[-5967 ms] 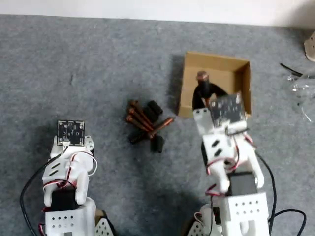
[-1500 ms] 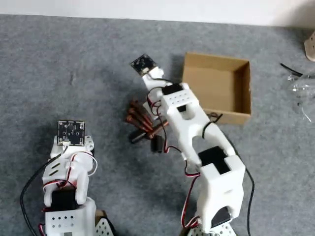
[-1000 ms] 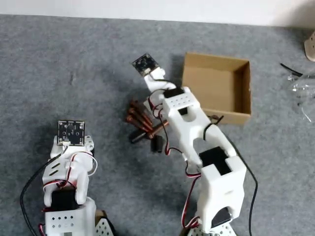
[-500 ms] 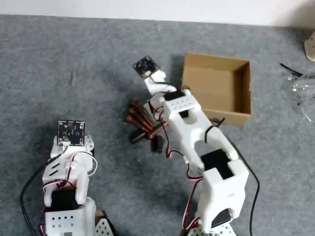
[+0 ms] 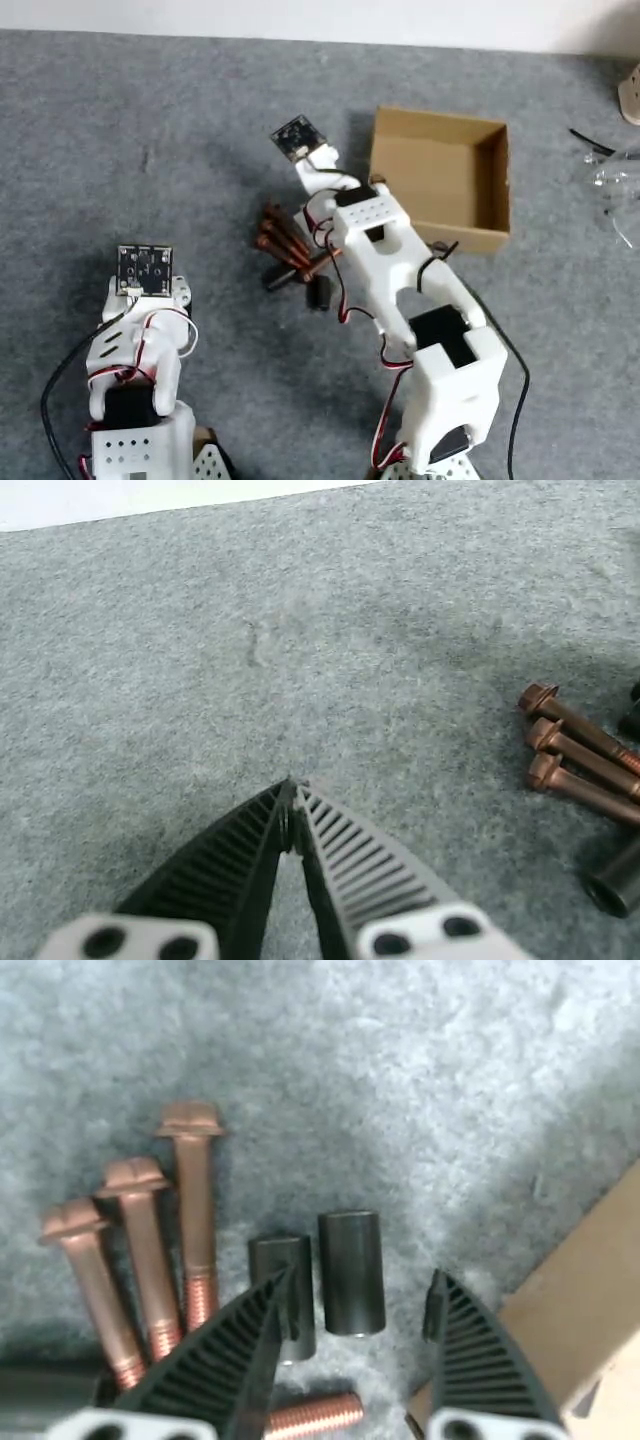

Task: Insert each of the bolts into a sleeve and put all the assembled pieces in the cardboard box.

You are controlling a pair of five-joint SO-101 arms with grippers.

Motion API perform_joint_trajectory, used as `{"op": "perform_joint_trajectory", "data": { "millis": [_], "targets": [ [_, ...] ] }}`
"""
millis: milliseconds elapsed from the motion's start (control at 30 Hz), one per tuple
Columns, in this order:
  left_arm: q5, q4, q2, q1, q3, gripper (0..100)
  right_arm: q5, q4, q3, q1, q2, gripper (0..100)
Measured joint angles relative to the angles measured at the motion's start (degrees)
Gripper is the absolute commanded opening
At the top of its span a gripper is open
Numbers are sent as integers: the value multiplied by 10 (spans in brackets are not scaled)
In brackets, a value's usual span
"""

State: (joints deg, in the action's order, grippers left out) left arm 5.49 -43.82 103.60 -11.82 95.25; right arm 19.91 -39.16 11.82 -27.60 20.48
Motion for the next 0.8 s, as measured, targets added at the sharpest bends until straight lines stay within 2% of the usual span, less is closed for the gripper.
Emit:
{"op": "perform_joint_trajectory", "data": {
  "millis": [233, 467, 800],
  "targets": [
    [0, 0, 0, 0, 0, 11, -1, -2, -11, 2, 35, 191],
    [0, 0, 0, 0, 0, 11, 1, -58, -89, 6, 98, 191],
    [0, 0, 0, 0, 0, 11, 1, -78, -95, 5, 98, 191]
  ]
}}
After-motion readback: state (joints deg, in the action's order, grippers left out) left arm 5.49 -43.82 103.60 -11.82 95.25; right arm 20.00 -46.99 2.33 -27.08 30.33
